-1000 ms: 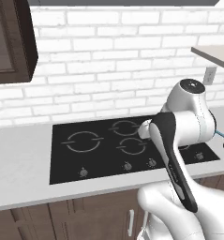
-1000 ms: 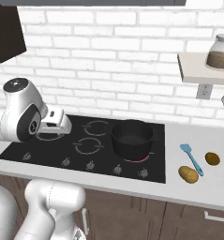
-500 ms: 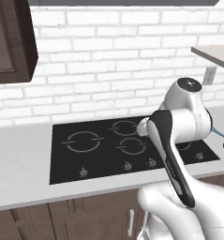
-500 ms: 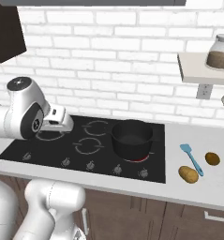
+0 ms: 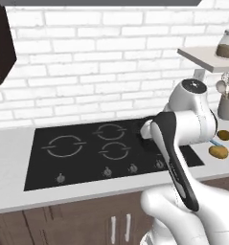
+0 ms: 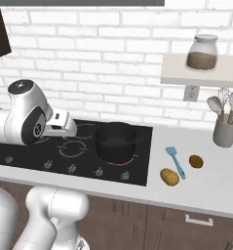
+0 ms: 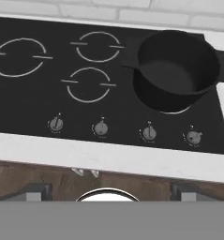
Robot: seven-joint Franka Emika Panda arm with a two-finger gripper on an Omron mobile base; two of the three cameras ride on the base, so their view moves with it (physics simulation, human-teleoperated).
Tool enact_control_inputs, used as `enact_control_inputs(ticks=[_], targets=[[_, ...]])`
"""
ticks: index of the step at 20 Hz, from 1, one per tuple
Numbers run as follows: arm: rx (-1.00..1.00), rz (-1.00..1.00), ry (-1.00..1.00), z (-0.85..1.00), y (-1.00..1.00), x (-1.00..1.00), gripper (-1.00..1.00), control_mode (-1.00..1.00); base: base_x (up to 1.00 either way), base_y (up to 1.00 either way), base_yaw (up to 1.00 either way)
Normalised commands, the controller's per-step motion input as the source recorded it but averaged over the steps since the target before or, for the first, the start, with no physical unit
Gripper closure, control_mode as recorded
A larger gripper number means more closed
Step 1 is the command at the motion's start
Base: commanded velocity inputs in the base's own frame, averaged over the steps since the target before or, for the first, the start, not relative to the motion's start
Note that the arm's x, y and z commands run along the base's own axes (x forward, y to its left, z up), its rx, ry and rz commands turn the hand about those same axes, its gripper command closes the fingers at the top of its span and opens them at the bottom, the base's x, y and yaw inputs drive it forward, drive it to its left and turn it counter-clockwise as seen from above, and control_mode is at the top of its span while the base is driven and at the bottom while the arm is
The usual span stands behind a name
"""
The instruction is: Put the potato and avocado in the pot. Retrieve the spatula and lightly stir the vegetables in the pot.
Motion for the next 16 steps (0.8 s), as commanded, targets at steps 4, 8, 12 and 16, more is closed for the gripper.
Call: enact_control_inputs(ticks=[4,8,12,16], targets=[[0.0,0.0,0.0,0.0,0.0,0.0,-1.0,1.0,-0.04,-0.77,0.0],[0.0,0.0,0.0,0.0,0.0,0.0,-1.0,1.0,0.0,-0.89,0.0],[0.0,0.0,0.0,0.0,0.0,0.0,-1.0,1.0,0.08,-0.38,0.0],[0.0,0.0,0.0,0.0,0.0,0.0,-1.0,1.0,0.13,-0.41,0.0]])
